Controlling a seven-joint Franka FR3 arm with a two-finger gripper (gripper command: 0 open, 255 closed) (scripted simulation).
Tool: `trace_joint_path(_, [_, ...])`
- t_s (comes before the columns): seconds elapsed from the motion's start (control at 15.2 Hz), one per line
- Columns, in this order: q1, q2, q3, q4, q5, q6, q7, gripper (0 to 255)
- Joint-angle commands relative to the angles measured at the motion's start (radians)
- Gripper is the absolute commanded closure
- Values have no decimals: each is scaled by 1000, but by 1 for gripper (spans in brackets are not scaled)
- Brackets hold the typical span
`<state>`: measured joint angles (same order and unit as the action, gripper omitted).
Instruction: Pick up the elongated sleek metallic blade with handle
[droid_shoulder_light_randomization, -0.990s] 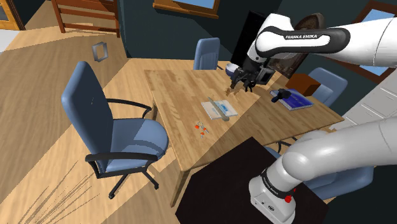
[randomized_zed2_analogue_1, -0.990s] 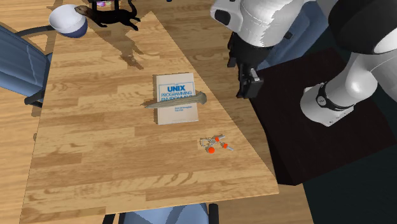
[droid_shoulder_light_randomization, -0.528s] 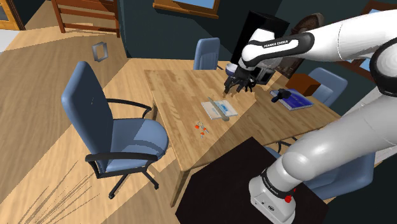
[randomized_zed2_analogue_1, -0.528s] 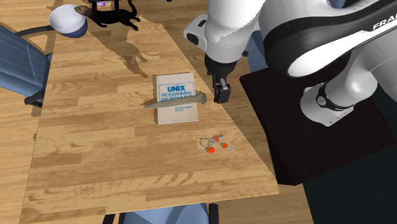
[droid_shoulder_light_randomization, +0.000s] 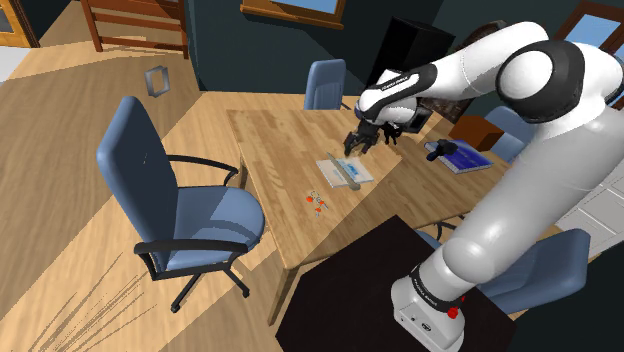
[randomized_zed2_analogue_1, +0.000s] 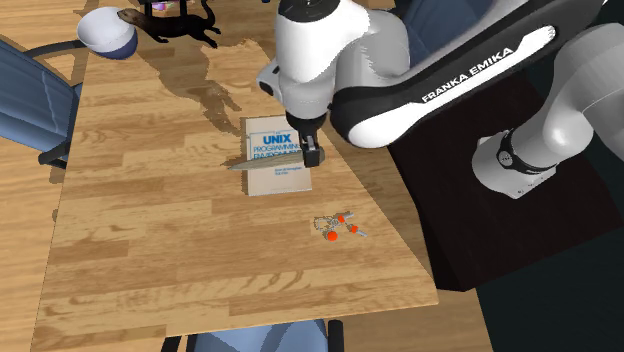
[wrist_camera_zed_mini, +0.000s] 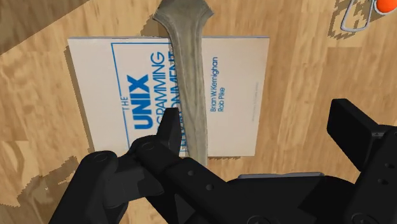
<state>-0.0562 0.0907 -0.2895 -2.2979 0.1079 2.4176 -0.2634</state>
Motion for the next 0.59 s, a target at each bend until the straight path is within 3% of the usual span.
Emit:
trace_joint_path(0.0, [-8, 78, 2, 42, 35, 29, -32, 0])
trace_joint_path(0.53, [-87, 397, 46, 262, 151, 100, -147, 0])
